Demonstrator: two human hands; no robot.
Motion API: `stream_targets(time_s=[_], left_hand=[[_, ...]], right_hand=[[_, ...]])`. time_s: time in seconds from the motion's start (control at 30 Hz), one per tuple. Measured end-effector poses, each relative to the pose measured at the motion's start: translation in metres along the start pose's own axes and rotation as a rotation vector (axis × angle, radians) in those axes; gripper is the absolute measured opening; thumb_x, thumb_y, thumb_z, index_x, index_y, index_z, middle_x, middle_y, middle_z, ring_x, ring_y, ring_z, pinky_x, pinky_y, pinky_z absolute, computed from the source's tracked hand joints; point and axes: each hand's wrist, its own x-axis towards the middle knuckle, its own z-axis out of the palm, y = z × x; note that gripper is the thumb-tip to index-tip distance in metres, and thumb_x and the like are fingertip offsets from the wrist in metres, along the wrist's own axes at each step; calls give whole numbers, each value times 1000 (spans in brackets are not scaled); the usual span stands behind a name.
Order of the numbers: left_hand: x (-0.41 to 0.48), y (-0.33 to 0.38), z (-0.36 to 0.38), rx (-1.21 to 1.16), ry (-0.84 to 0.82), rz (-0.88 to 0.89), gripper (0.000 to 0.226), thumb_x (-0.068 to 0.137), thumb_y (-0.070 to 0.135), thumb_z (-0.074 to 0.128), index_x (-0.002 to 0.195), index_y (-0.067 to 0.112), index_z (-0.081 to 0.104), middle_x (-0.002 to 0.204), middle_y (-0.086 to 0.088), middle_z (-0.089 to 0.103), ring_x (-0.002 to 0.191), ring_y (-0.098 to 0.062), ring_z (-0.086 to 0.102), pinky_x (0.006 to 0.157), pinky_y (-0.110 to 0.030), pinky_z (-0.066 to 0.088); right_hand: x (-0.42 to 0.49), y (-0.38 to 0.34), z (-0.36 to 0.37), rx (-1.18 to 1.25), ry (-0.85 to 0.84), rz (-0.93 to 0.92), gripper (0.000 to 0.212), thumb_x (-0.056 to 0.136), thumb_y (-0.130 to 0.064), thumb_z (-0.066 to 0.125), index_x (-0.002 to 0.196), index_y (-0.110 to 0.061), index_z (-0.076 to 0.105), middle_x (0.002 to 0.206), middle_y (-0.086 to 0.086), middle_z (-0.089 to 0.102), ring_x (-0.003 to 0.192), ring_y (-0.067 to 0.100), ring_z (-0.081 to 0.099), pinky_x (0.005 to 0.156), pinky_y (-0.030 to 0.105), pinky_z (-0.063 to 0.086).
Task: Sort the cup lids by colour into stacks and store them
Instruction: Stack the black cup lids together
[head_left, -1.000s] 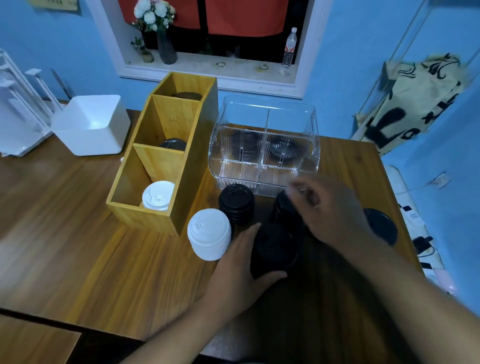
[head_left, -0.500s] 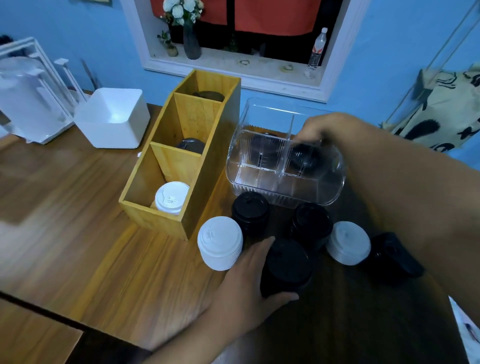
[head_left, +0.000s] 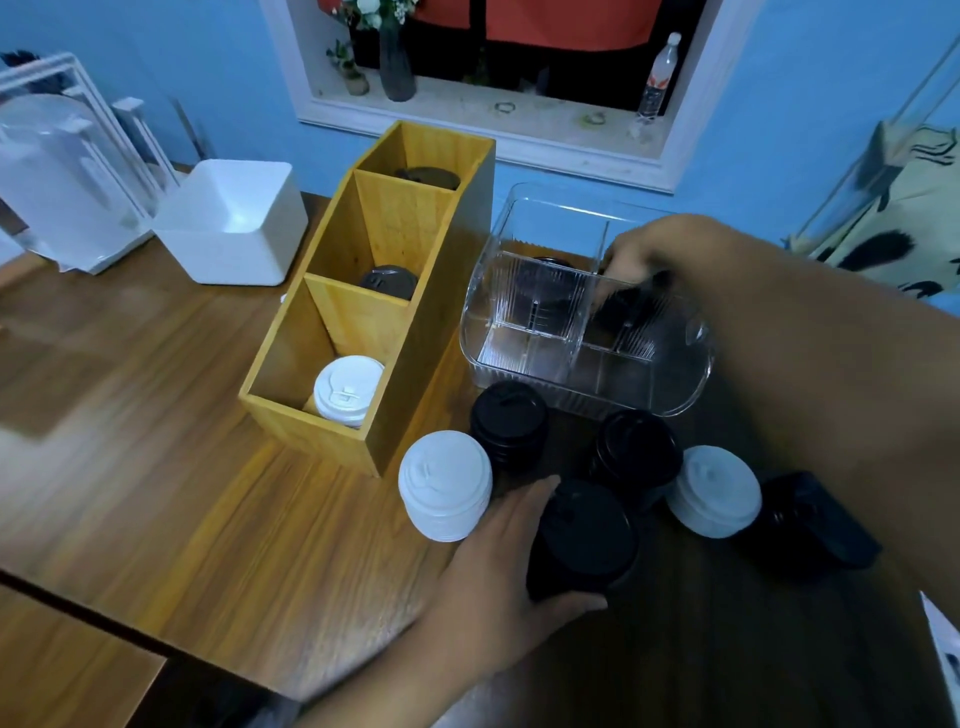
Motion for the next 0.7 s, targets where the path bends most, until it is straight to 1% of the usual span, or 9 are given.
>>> stream_targets(time_s=[0.07,0.13,0.2,0.27,0.37,0.47,0.6,0.63,0.7], left_hand=[[0,0,0,7,0,3,104,73,83,66,156,44,19,154,26,34,132,23,19,109,-2,16],[0,0,0,5,2,9,103,72,83,66,156,44,20,153,26,35,132,23,21,108,-1,17],[0,1,0,-2,10,19,103,73,83,66,156,43,20,152,27,35,131,26,21,107,0,18],[-1,1,0,-10,17,24,103,73,82,66,157,43,21,152,26,36,132,23,23,107,0,18],[-1,1,0,-23,21,37,103,74,80,68,157,40,22,152,24,37,134,18,27,109,-2,19],[-1,0,0,-29,39,45,102,74,78,69,157,38,25,150,25,39,134,19,27,109,-2,21],[0,-1,2,-41,75,67,98,74,75,72,154,42,25,143,39,31,134,22,27,107,0,21],[0,-2,2,-42,80,76,97,74,75,72,153,42,25,142,40,31,133,23,26,107,0,20],[0,-2,2,-41,81,87,98,75,75,71,154,38,28,143,37,32,133,23,27,106,0,20]], right_hand=[[-24,-3,-11,3,37,-11,69,56,-57,83,100,-5,74,104,14,72,86,39,74,80,57,61],[-41,4,-22,-19,150,-18,51,72,-52,77,98,-8,71,105,12,69,81,36,74,78,53,62],[-55,9,-27,-71,280,-3,48,75,-52,73,100,-12,66,100,9,68,72,31,74,78,49,62],[-59,12,-24,-73,319,-13,52,75,-54,73,106,-15,61,97,7,67,68,29,73,79,47,62],[-60,19,-15,-114,374,-21,59,74,-58,71,113,-17,54,103,7,62,79,30,67,81,45,59],[-73,26,-17,-84,536,-49,64,75,-57,72,121,-18,51,115,12,58,95,35,54,79,41,50],[-120,41,-2,233,771,-121,63,77,-52,72,126,-20,51,120,14,57,101,34,54,80,35,43],[-137,44,13,369,813,-161,60,77,-51,74,125,-22,52,120,10,58,102,30,56,81,34,43],[-176,46,59,658,838,-258,49,80,-42,77,120,-26,54,111,-3,63,94,16,61,78,31,48]])
